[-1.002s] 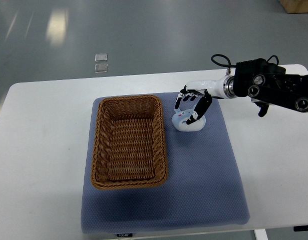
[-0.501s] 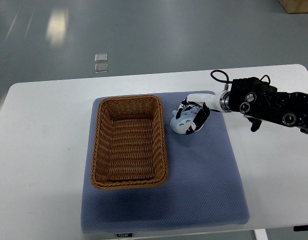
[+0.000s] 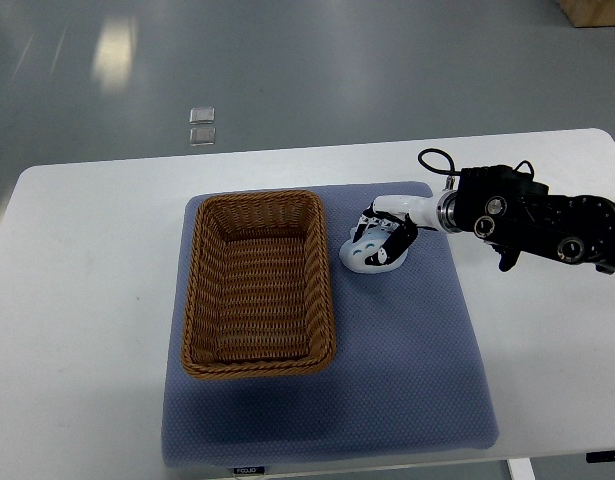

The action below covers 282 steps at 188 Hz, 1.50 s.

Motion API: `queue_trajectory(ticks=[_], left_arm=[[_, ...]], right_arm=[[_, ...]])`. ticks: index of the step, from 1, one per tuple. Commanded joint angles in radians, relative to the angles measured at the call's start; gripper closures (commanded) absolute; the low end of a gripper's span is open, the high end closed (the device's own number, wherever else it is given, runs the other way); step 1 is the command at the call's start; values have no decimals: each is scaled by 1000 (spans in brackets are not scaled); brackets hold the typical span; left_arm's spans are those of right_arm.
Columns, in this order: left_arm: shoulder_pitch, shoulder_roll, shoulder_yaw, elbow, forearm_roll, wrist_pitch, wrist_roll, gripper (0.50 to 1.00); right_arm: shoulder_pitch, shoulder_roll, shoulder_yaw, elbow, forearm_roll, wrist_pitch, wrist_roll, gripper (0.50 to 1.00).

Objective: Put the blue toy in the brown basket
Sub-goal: 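Lift the plush toy and carry it over the wicker basket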

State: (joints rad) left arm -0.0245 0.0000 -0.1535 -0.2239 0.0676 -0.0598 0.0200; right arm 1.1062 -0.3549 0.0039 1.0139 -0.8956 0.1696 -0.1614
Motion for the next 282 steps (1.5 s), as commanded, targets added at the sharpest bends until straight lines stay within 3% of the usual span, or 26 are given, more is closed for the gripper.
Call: queue_trajectory(ticks=[1,43,85,121,171,207,247,282], left_arm=[[0,0,0,0,0,2,0,500],[0,0,0,0,0,0,0,500],[0,0,0,-3,0,0,0,500],[0,0,0,-3,0,2,0,500],[0,0,0,1,0,0,0,500],[0,0,0,-6,0,0,0,500],[0,0,2,-6,0,0,0,500],[0,0,2,-5,0,0,0,500]], right_arm=[[1,-7,1,0,3,-1,2,991],[38,-56,7,11,24,14,2,1000],[169,-107,5,77,92,44,0,1000],[291,-87,1,97,170,82,-3,1000],[442,134,-133,75,230,76,0,1000],[431,355,-151,-46,222,64,3,1000],[340,355,-171,-159,211,36,5,1000],[262,355,-174,-176,175,24,8,1000]])
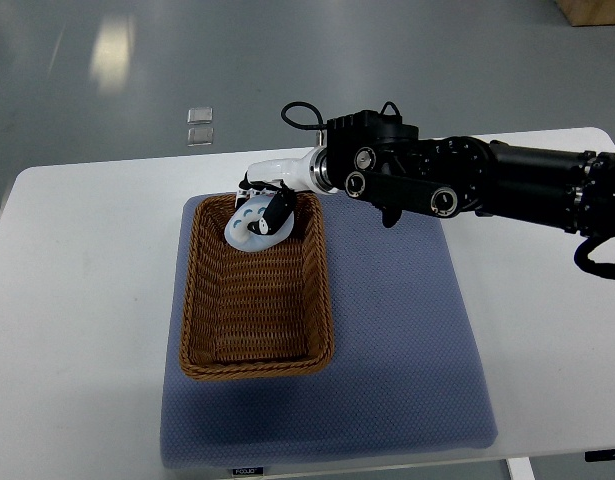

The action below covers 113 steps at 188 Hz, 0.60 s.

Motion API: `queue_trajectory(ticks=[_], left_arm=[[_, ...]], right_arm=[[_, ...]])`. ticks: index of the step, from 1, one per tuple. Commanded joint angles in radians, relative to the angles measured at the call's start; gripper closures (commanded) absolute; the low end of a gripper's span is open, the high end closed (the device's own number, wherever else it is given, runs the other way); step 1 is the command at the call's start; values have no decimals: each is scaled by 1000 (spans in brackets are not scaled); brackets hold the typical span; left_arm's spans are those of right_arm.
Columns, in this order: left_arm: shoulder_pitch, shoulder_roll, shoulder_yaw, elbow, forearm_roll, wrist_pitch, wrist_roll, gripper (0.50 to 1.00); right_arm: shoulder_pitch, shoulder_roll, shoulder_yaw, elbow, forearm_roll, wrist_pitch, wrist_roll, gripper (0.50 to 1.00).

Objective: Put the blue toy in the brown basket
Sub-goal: 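Lift the plush toy and carry it over the wicker basket, then lower the toy into the basket and open the right hand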

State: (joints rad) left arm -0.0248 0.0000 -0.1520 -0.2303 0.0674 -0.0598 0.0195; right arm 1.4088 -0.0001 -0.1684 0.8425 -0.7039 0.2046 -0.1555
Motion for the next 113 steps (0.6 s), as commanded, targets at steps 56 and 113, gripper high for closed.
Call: queue_trajectory(ticks=[56,113], left_arm=[[0,0,0,3,0,0,0,500],[0,0,0,-1,0,0,0,500]], right_arm=[[-79,0,1,-5,-16,-36,4,977],[-122,0,1,-5,-14,-47,33,724]])
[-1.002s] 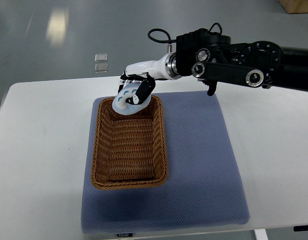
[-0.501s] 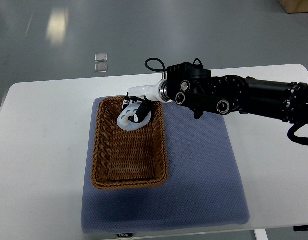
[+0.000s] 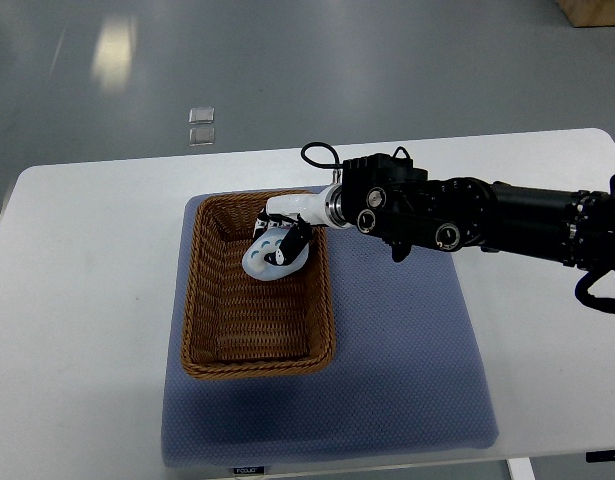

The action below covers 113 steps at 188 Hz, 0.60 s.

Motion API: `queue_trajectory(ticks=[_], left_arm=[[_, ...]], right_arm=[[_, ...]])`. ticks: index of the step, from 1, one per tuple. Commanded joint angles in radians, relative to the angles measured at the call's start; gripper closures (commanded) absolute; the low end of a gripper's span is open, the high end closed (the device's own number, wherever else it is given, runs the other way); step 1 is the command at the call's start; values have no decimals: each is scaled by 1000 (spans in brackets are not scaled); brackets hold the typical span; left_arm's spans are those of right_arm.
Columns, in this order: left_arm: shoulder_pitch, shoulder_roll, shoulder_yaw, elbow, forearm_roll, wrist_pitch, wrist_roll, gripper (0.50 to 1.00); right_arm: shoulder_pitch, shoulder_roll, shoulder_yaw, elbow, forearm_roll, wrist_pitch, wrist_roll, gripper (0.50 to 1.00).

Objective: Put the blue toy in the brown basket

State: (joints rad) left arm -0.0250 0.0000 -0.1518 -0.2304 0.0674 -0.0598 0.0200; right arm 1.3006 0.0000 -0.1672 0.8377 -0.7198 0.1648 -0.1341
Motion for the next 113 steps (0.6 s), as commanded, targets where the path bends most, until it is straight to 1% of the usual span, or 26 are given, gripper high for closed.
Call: queue_trajectory(ticks=[1,3,7,23,49,60,88,113], left_arm=[[0,0,0,-1,0,0,0,500],[-1,0,0,-1,0,0,0,500],[0,0,0,-1,0,0,0,500],[-1,0,0,0,0,0,0,500],[0,0,0,2,0,0,0,500],[-1,0,0,2,0,0,0,500],[0,0,0,6,0,0,0,500],[0,0,0,6,0,0,0,500]], right_arm=[[-14,0,0,0,2,-7,11,724],[-14,0,0,0,0,-8,13,701],[-15,0,2,1,2,-8,13,685],[-20,0,3,0,2,-8,13,642],[-7,0,43,0,13,-10,13,634],[5,0,103,0,16,-2,11,603],[66,0,175,0,26,10,10,595],[85,0,218,0,79,16,10,595]])
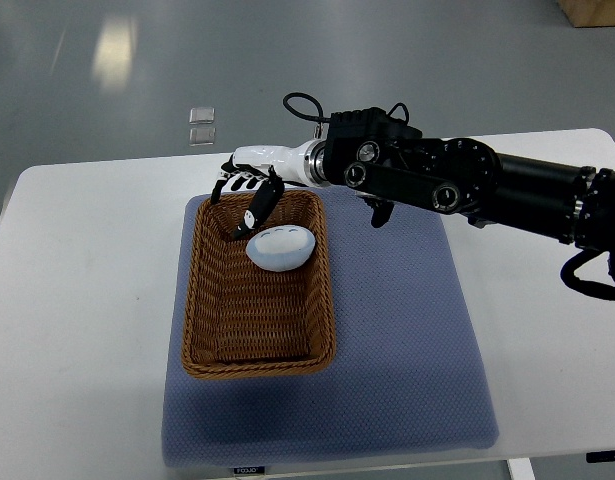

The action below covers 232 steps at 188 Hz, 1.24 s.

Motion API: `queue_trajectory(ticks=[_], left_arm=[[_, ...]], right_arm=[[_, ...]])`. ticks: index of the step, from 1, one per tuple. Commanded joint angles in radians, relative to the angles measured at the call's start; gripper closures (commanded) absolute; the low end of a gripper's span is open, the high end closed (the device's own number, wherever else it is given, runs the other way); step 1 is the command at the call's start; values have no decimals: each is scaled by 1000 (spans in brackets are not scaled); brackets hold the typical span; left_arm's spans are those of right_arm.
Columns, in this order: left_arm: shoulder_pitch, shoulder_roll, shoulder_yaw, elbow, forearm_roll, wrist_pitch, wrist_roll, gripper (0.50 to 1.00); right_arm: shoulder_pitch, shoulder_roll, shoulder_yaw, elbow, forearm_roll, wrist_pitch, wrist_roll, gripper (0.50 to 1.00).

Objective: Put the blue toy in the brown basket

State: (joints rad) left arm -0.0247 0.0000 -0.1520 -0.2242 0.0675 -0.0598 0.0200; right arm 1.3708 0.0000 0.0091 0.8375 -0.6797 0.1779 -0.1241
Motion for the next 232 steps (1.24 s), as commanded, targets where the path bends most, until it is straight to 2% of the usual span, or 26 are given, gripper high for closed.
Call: queue_trajectory(ticks=[1,13,27,63,83,94,95,117,144,172,192,232], left_arm=[[0,0,0,0,0,0,0,500],[0,0,0,0,0,0,0,500],[0,0,0,0,0,0,0,500],[-1,0,0,-4,0,0,0,500],[0,0,0,-7,0,0,0,500],[0,0,0,-7,0,0,0,500],[0,0,0,-7,0,0,0,500],[0,0,0,-7,2,0,0,500],[0,0,0,-7,2,0,0,500],[0,0,0,-7,2,0,0,500],[0,0,0,-9,2,0,0,500],[0,0,0,-9,2,0,0,500]], right_arm=[[14,0,51,0,43,2,1,595],[10,0,111,0,58,0,1,595],[-12,-54,221,0,77,-1,4,595],[-222,-192,555,0,176,-9,44,595],[-398,-190,788,-1,284,-3,118,595],[-415,-189,809,-1,296,-1,123,595],[-500,-178,900,-1,345,0,144,595],[-622,-144,1054,-1,446,5,184,595],[-713,-89,1098,-8,519,11,235,593],[-760,-46,1098,-41,537,67,304,593],[-760,-29,1100,-81,537,94,310,593],[-760,-29,1095,-97,537,95,311,593]])
